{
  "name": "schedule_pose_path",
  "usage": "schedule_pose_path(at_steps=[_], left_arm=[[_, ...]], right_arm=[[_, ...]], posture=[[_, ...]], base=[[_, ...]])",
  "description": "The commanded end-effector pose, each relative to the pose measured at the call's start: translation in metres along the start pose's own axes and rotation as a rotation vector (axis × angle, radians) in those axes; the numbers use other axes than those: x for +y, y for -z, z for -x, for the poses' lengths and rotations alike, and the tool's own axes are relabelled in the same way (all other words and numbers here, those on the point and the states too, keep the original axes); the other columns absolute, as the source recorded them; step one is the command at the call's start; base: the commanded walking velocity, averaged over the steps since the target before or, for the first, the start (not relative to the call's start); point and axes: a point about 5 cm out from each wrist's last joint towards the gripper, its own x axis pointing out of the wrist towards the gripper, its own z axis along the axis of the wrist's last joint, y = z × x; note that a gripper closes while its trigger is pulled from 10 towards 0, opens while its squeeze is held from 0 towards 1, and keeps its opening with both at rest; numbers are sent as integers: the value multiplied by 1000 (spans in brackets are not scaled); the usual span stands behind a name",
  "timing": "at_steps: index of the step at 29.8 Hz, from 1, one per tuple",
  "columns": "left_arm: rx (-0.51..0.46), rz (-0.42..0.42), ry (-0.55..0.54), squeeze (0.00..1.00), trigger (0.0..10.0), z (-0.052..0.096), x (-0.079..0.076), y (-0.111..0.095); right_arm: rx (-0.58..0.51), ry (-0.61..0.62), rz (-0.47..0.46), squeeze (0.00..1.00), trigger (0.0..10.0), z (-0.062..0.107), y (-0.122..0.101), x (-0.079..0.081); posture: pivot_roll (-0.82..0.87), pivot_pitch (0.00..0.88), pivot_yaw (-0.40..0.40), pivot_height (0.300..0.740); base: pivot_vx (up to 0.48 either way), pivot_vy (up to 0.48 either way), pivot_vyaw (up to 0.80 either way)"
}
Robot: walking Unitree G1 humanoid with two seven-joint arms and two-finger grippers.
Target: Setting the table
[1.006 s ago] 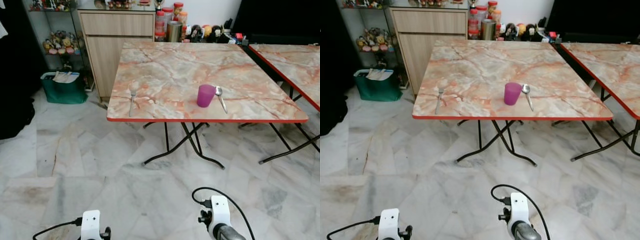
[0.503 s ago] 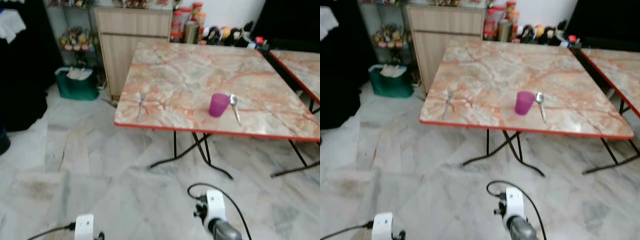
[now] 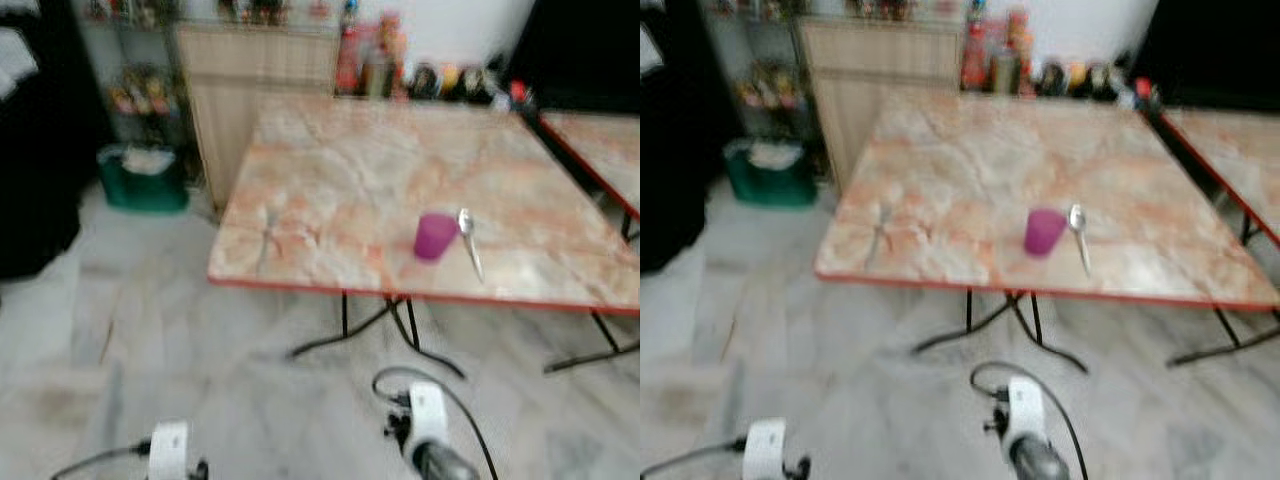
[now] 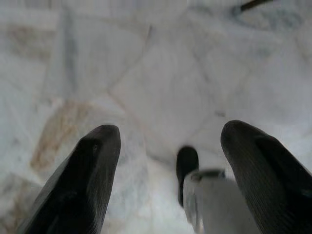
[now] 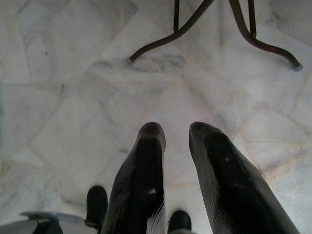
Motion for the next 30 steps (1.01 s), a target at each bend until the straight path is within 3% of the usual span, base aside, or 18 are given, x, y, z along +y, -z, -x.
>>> schedule_pose_path(at_steps=[1,30], left_arm=[[22,16,22,0,10000,1,-11,5],[3,1,7,0,10000,1,-9,2]], right_arm=[[8,34,1,0,10000,3,3,-12],[21,39,2,0,10000,4,7,-14]], posture=[[24,0,-48,740],[11,0,-41,740]], base=[[255,0,0],[0,0,0]])
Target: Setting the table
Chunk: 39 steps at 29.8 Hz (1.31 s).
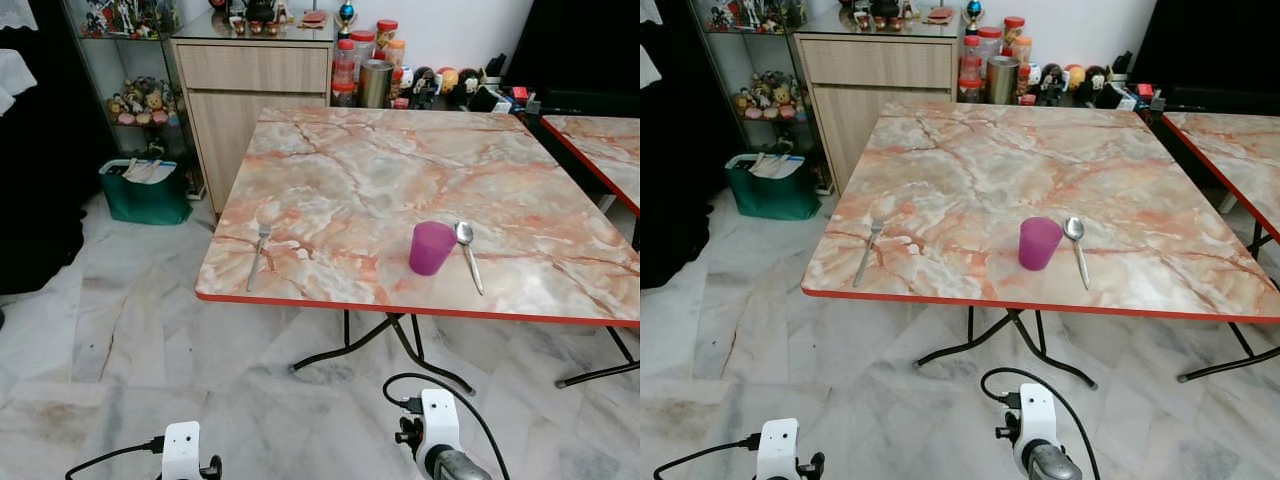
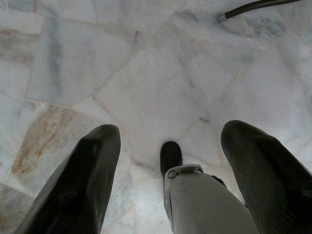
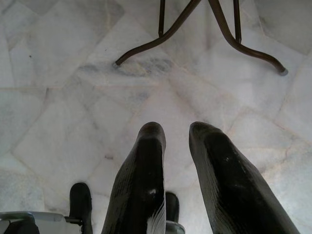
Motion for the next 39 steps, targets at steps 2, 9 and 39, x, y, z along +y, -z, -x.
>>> schedule_pose_path(at_steps=[2,9,39], left_arm=[[-34,-6,-29,0,10000,0,4,-4],[-179,20,-109,0,10000,-3,17,-32],[-1026,92,48,0,10000,41,-30,-245]], right_arm=[[6,9,5,0,10000,0,0,-2],[12,7,9,0,10000,1,2,-2],[6,17,-2,0,10000,1,1,-5]], posture=[[11,0,-38,740],[39,0,-42,740],[33,0,-52,740]], base=[[0,0,0],[0,0,0],[0,0,0]])
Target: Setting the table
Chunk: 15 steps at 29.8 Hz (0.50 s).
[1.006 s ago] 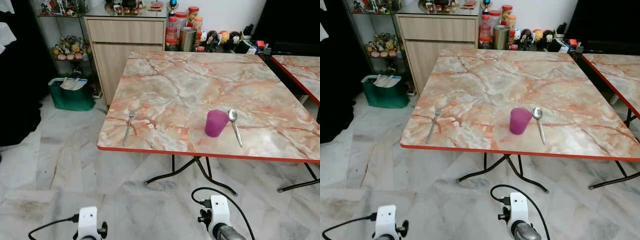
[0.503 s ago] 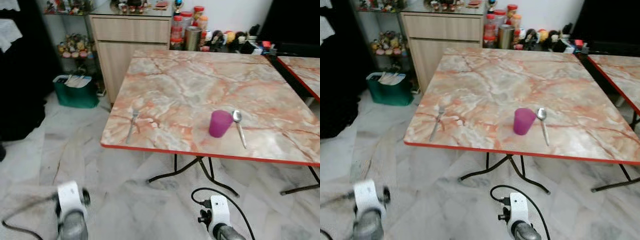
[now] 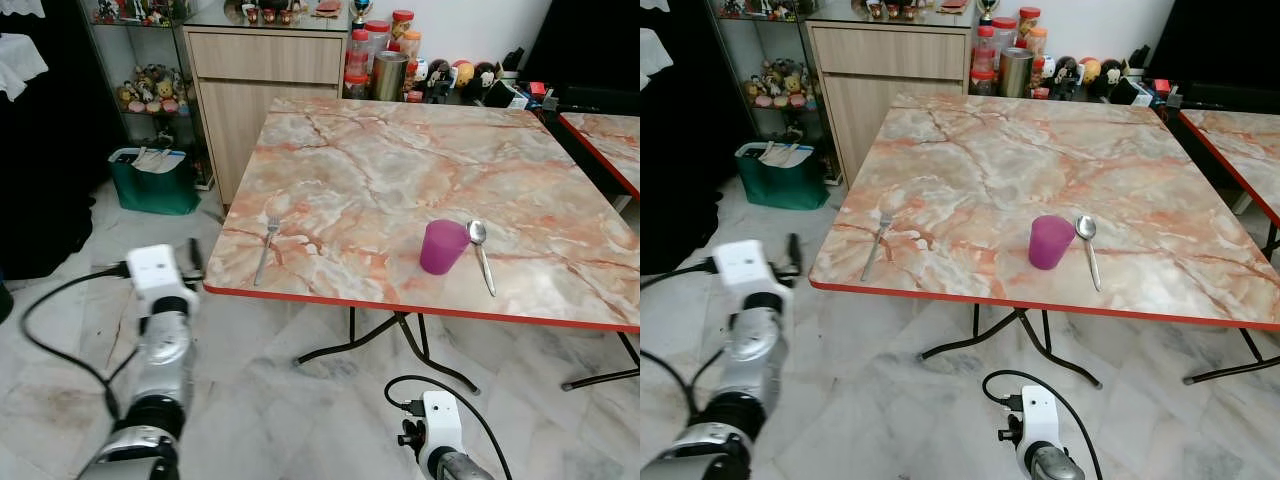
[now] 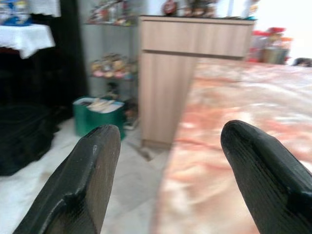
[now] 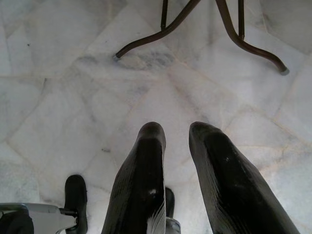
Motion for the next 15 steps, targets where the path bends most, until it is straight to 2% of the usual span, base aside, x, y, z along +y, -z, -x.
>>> schedule_pose_path(at_steps=[1,4,8,11,15], left_arm=[[-14,-5,32,0,10000,-1,-9,-4],[-2,8,45,0,10000,2,-16,-1],[7,6,82,0,10000,3,-22,0],[7,6,84,0,10000,2,-22,-1],[5,1,85,0,10000,-1,-19,-3]], right_arm=[[0,10,-15,0,10000,0,0,-2],[0,10,-16,0,10000,0,0,-1],[7,10,-6,0,10000,0,1,-1],[9,15,0,0,10000,0,1,-1],[16,20,-9,0,10000,0,2,-1]], posture=[[29,0,-51,740],[29,0,-51,740],[32,0,-52,740],[33,0,-51,740],[31,0,-46,740]], base=[[0,0,0],[0,0,0],[0,-277,0],[0,-249,0],[0,0,0]])
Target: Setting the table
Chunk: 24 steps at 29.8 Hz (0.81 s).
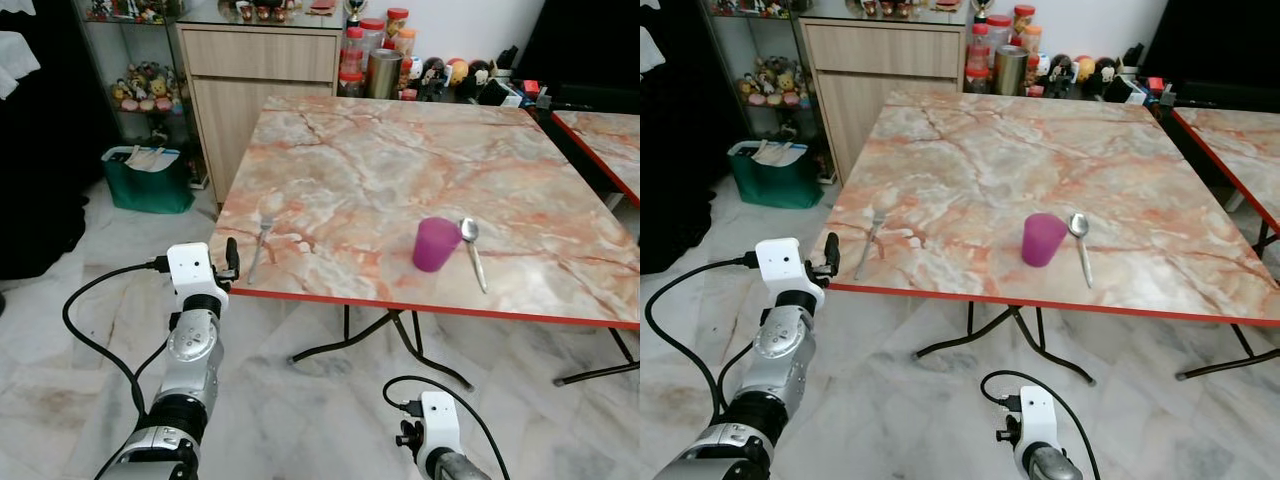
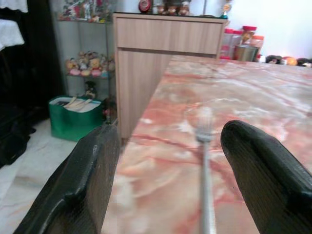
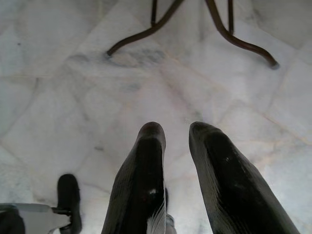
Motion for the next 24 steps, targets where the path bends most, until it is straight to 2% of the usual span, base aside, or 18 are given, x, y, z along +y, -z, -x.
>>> schedule_pose_path(at_steps=[1,4,12,17,24], left_arm=[[-3,-16,20,0,10000,-2,-1,-3],[-4,-18,23,0,10000,-3,-1,-4],[-1,-21,29,0,10000,-4,-1,-5],[-3,-28,20,0,10000,-6,5,-6],[-7,-32,19,0,10000,-7,8,-8]], right_arm=[[11,5,-10,0,10000,0,1,0],[10,-6,-12,0,10000,0,0,3],[12,4,-1,0,10000,0,1,1],[16,7,1,0,10000,0,2,0],[18,8,-4,0,10000,0,2,0]], posture=[[31,0,-46,740],[31,0,-44,740],[30,0,-45,740],[29,0,-44,740],[30,0,-42,740]], base=[[0,0,0],[0,0,-590],[0,0,0],[0,0,0],[275,0,0]])
